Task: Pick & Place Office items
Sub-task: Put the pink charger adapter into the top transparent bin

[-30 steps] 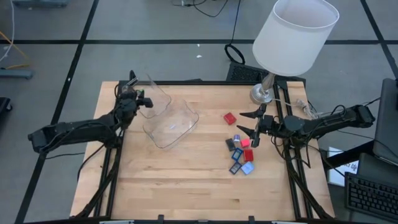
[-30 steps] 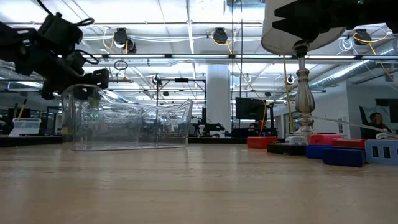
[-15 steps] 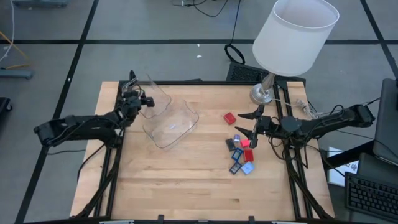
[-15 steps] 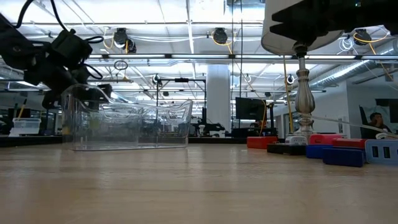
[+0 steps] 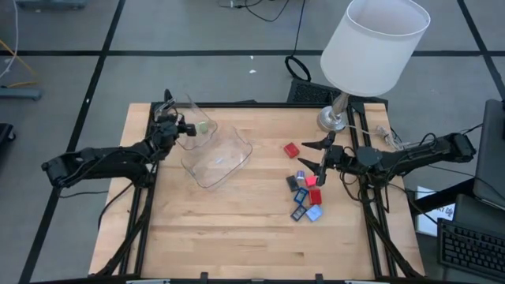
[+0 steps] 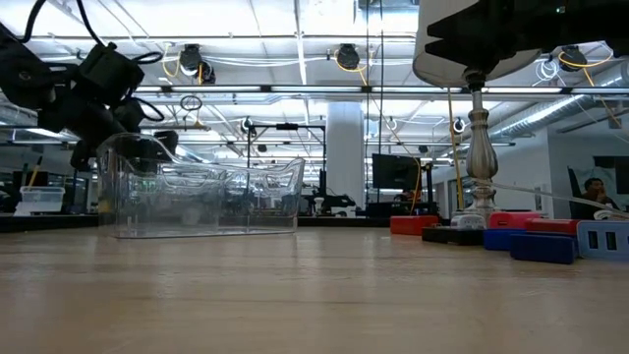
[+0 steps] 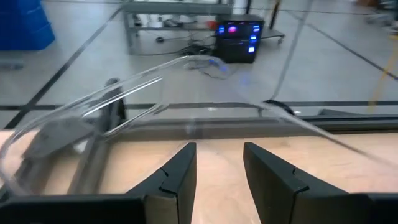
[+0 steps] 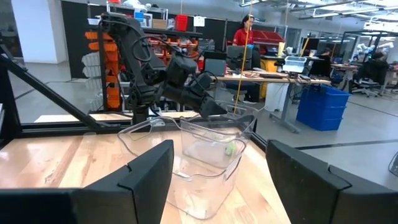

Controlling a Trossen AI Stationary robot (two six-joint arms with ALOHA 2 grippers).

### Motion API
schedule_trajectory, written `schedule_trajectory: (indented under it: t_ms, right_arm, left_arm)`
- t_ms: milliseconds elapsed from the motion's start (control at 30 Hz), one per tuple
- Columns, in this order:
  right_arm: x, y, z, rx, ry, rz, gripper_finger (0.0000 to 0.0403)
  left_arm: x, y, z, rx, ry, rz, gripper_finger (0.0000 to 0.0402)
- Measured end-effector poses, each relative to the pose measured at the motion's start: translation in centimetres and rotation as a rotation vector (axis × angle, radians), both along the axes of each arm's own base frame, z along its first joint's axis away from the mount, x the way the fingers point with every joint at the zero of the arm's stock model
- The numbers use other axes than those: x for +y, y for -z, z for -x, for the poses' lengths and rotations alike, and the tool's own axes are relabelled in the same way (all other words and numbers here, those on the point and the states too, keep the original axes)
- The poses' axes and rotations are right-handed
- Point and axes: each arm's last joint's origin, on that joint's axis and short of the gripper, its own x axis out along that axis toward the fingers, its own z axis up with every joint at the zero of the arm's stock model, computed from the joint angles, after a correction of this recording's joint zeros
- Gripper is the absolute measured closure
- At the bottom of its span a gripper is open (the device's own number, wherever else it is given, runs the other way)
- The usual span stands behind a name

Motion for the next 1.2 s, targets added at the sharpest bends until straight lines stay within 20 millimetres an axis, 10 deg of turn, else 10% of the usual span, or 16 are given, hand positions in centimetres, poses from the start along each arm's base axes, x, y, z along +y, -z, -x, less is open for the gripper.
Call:
schedule_trajectory:
  t_ms: [400, 733, 1200]
  right_arm:
    - [0.2, 0.8, 0.0, 0.083, -0.012, -0.003, 0.0156]
    - [1.2, 3.6, 0.2, 0.306, -0.043, -0.16, 0.0156]
    - [1.3, 8.7, 1.0, 0.819, -0.036, -0.141, 0.0156]
  left_arm:
    - [-1.9, -5.5, -1.0, -0.202, 0.541, -0.157, 0.027]
    - [-3.4, -6.2, -1.6, -0.344, 0.865, -0.108, 0.0264]
    - [-4.6, -5.0, -3.2, -0.291, 0.972, -0.026, 0.0121]
